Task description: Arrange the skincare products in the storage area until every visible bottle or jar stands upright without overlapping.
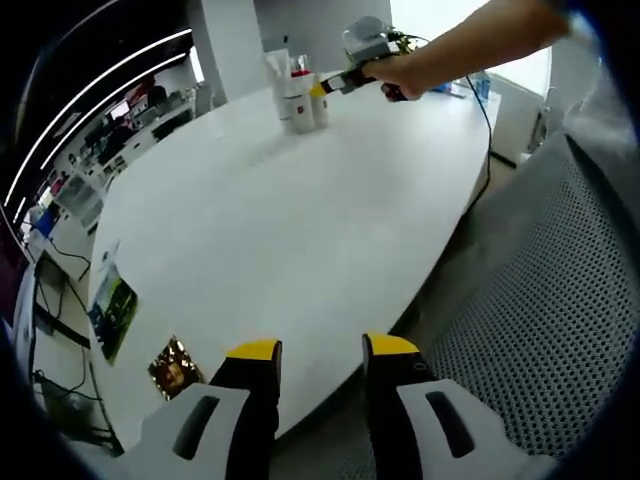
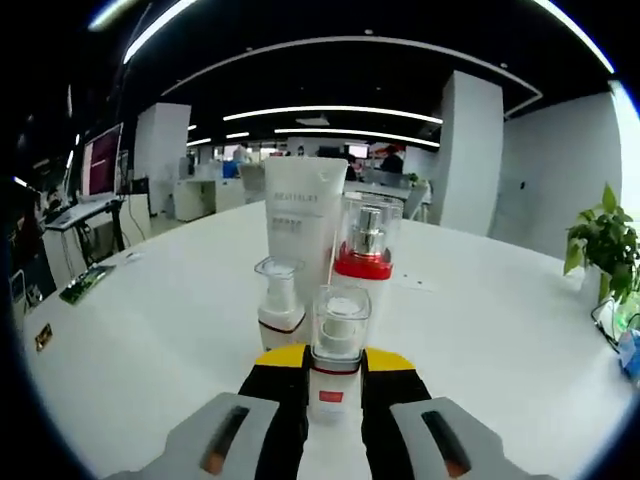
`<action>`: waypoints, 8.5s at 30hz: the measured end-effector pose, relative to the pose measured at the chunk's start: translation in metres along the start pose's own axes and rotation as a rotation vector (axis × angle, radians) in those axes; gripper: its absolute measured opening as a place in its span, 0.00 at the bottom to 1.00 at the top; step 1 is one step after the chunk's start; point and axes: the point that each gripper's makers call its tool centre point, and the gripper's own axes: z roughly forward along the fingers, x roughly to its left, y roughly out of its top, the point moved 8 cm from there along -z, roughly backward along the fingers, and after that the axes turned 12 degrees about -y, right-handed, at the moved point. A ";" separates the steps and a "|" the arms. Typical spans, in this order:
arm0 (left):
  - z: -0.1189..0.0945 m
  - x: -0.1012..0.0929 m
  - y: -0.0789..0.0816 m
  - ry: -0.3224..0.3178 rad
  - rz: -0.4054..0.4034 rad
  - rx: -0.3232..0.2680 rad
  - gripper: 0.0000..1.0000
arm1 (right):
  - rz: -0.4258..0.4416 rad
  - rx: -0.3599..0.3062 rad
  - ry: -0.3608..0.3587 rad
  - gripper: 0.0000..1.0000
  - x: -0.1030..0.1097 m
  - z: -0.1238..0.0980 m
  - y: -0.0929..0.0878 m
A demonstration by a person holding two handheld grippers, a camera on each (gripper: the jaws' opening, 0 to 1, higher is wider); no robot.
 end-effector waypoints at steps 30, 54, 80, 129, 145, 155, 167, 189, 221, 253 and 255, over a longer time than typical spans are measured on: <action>-0.001 0.003 -0.001 0.016 -0.001 0.005 0.28 | 0.003 0.025 -0.066 0.12 0.002 0.005 0.007; -0.011 0.006 0.008 0.080 0.043 -0.065 0.27 | -0.080 0.205 0.103 0.29 0.049 -0.081 -0.008; -0.016 0.006 0.011 0.112 0.078 -0.094 0.15 | -0.234 0.385 0.616 0.45 0.294 -0.060 0.055; -0.018 0.008 0.010 0.123 0.082 -0.081 0.05 | -0.486 0.726 0.423 0.91 0.524 0.000 0.046; -0.018 0.009 0.010 0.131 0.089 -0.079 0.05 | -0.628 0.629 0.585 0.52 0.510 0.003 0.048; -0.018 0.010 0.009 0.129 0.087 -0.072 0.05 | -0.699 0.565 0.678 0.13 0.495 -0.007 0.046; -0.019 0.009 0.011 0.122 0.078 -0.090 0.04 | -0.636 0.499 0.835 0.00 0.432 -0.045 0.039; -0.073 0.029 0.050 -0.109 -0.394 -0.764 0.16 | -0.464 0.165 0.843 0.00 0.249 -0.187 0.046; -0.097 0.051 0.038 -0.410 -0.750 -0.923 0.07 | -0.402 -0.012 0.930 0.23 0.260 -0.241 0.047; -0.100 0.029 0.050 -0.743 -0.670 -0.940 0.00 | 0.254 0.445 1.442 0.00 0.210 -0.247 0.048; -0.099 0.032 0.049 -0.740 -0.702 -0.950 0.01 | 0.303 0.416 1.417 0.00 0.211 -0.245 0.049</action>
